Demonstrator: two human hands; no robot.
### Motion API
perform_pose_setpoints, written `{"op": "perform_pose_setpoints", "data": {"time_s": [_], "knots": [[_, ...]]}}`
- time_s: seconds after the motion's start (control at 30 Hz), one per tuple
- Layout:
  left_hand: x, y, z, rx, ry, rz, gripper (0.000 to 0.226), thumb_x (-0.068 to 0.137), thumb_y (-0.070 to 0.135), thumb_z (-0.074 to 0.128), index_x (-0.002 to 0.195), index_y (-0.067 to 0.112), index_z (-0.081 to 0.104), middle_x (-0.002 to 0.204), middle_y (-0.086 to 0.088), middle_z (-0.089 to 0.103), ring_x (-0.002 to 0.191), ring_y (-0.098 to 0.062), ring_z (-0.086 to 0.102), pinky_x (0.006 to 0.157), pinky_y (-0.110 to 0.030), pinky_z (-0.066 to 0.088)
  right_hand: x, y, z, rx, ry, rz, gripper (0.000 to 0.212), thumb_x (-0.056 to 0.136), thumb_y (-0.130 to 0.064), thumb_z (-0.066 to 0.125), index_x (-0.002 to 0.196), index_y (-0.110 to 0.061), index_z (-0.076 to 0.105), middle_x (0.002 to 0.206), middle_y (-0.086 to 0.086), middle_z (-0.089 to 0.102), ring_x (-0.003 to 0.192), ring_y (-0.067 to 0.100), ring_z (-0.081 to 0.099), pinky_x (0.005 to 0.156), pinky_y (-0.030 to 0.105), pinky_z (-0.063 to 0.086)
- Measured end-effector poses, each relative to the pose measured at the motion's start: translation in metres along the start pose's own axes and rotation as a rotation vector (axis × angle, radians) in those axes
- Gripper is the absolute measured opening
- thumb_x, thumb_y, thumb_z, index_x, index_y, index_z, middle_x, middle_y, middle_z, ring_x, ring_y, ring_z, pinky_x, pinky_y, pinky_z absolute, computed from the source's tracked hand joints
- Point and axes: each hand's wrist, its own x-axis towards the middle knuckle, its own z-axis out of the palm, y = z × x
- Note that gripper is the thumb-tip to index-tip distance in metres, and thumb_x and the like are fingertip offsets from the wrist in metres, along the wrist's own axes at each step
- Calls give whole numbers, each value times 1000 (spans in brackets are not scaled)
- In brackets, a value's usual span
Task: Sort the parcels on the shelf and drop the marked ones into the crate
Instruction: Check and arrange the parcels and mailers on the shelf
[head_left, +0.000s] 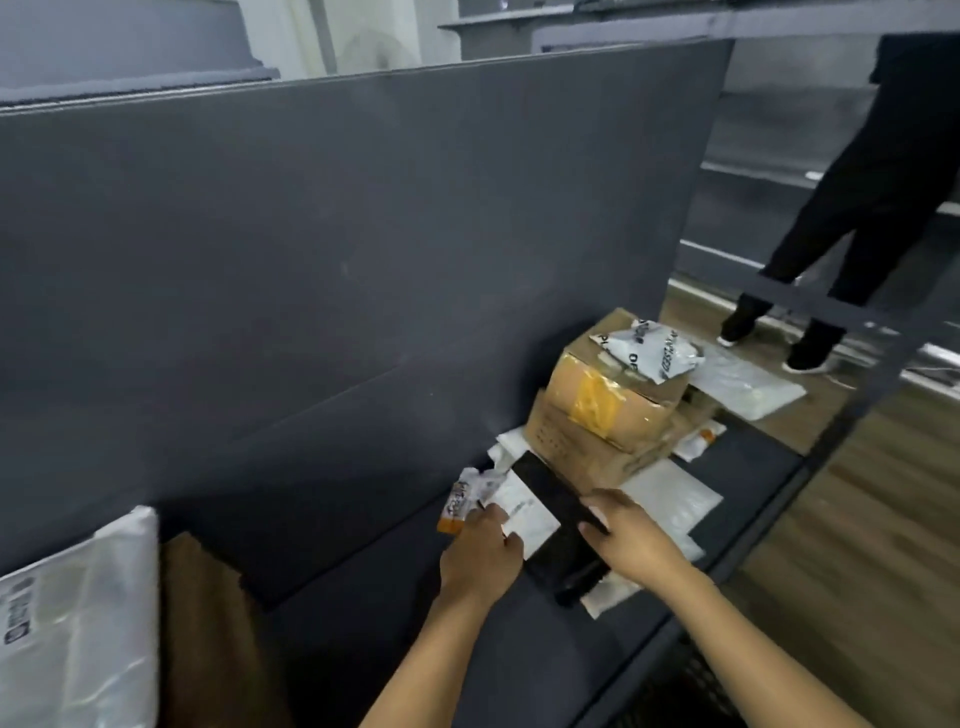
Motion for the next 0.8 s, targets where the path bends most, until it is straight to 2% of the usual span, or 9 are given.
{"op": "perform_pose_setpoints", "data": {"time_s": [0.17, 0.3, 0.33, 0.4, 0.47, 0.57, 0.63, 0.7, 0.8], "knots": [[9, -8, 22, 39, -69, -1, 32, 92, 24, 39, 121, 20, 51, 129, -2, 52, 113, -24, 55, 90, -35, 46, 21, 30, 21, 61, -124, 123, 35, 93, -26, 52, 126, -14, 53, 144, 7, 35, 136, 17, 35, 103, 23, 32], [6, -22, 31, 75, -106, -54, 32, 96, 27, 39, 124, 17, 49, 131, -4, 48, 118, -24, 52, 94, -35, 44, 30, 40, 39, 47, -236, 158, 16, 92, -20, 50, 91, -30, 63, 151, 7, 27, 145, 19, 15, 109, 28, 27], [4, -27, 33, 81, -113, -69, 32, 96, 27, 40, 124, 16, 50, 131, -4, 48, 118, -24, 52, 94, -35, 45, 32, 40, 42, 42, -248, 167, 20, 92, -20, 49, 89, -34, 63, 152, 7, 26, 145, 20, 16, 111, 29, 25], [1, -36, 33, 85, -118, -99, 32, 95, 26, 41, 124, 16, 50, 130, -5, 49, 118, -25, 52, 94, -34, 45, 36, 38, 48, -6, -274, 197, 27, 94, -21, 45, 105, -32, 66, 154, 6, 21, 145, 18, 15, 113, 31, 21], [-3, -44, 32, 92, -128, -139, 33, 95, 25, 40, 125, 16, 50, 131, -6, 49, 119, -25, 51, 95, -33, 43, 38, 36, 52, -91, -279, 202, 30, 92, -20, 47, 113, -30, 65, 149, 4, 25, 141, 15, 23, 107, 29, 22], [-7, -56, 28, 105, -119, -194, 32, 95, 24, 39, 124, 16, 50, 130, -6, 50, 121, -24, 51, 95, -33, 42, 44, 36, 62, 39, -199, 187, 21, 79, -5, 54, 74, -20, 68, 109, 6, 56, 104, 21, 58, 78, 25, 40], [-9, -61, 26, 101, -105, -216, 31, 95, 24, 39, 122, 16, 51, 129, -6, 51, 120, -24, 51, 96, -32, 42, 44, 33, 62, 101, -162, 173, 18, 79, -1, 56, 74, -9, 72, 86, 4, 62, 86, 17, 59, 64, 23, 40], [-10, -65, 24, 74, -91, -227, 32, 94, 25, 40, 123, 17, 51, 130, -5, 51, 121, -23, 51, 95, -31, 42, 41, 25, 61, 185, -85, 197, 16, 84, -4, 59, 88, -10, 74, 86, -3, 62, 84, 10, 55, 65, 14, 39], [-13, -68, 20, 2, -50, -247, 34, 95, 27, 40, 126, 16, 51, 132, -5, 51, 121, -22, 50, 94, -30, 41, 32, 11, 59, 564, -29, 252, 16, 84, 2, 59, 79, -13, 65, 88, 6, 65, 85, 19, 59, 71, 23, 42]]}}
